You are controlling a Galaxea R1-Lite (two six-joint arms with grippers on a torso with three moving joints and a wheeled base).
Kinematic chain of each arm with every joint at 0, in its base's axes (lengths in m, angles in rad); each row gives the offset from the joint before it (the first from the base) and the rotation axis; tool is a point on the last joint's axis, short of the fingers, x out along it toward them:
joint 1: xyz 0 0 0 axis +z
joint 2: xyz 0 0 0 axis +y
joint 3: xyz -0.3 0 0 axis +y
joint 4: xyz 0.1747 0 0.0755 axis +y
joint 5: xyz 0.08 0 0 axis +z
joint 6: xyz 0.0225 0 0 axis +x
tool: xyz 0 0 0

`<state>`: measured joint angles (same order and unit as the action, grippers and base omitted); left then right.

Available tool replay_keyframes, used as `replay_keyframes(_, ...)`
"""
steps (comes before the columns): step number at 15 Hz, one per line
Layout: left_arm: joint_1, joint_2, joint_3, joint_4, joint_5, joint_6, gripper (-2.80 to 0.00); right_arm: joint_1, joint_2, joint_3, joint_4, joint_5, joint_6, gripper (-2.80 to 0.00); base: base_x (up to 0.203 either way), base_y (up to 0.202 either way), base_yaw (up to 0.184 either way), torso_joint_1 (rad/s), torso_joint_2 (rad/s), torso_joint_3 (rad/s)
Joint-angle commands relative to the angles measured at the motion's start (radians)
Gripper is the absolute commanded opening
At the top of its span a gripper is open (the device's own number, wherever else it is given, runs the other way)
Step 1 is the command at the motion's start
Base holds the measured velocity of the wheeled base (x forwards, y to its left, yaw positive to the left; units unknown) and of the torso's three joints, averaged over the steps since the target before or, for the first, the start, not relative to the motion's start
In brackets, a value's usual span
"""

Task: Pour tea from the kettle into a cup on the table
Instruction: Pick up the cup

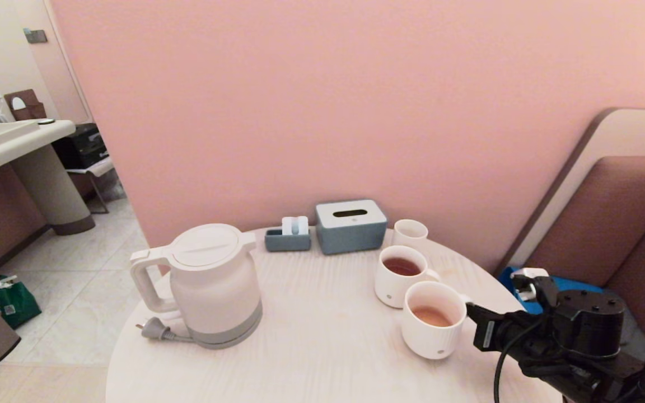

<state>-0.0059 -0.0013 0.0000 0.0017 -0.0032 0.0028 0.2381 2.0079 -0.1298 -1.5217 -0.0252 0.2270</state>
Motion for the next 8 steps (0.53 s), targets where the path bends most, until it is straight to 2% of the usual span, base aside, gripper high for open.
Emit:
replay_keyframes(1,0.0,0.001,0.0,0.0,0.0,0.0,-2.8,-0.014,-0.003,-0.001,-0.043,0.002,0.002,-2.8,0.0,0.0,0.0,0.0,0.0,0.0)
replay_keyframes(4,0.0,0.001,0.0,0.0,0.0,0.0,-2.8,-0.056,-0.005,0.003,-0.043,0.027,0.001,-2.8,0.0,0.0,0.0,0.0,0.0,0.0)
replay_keyframes(8,0.0,0.001,0.0,0.0,-0.001,0.0,-2.8,-0.155,-0.011,0.008,-0.043,0.091,-0.009,-2.8,0.0,0.0,0.0,0.0,0.0,0.0)
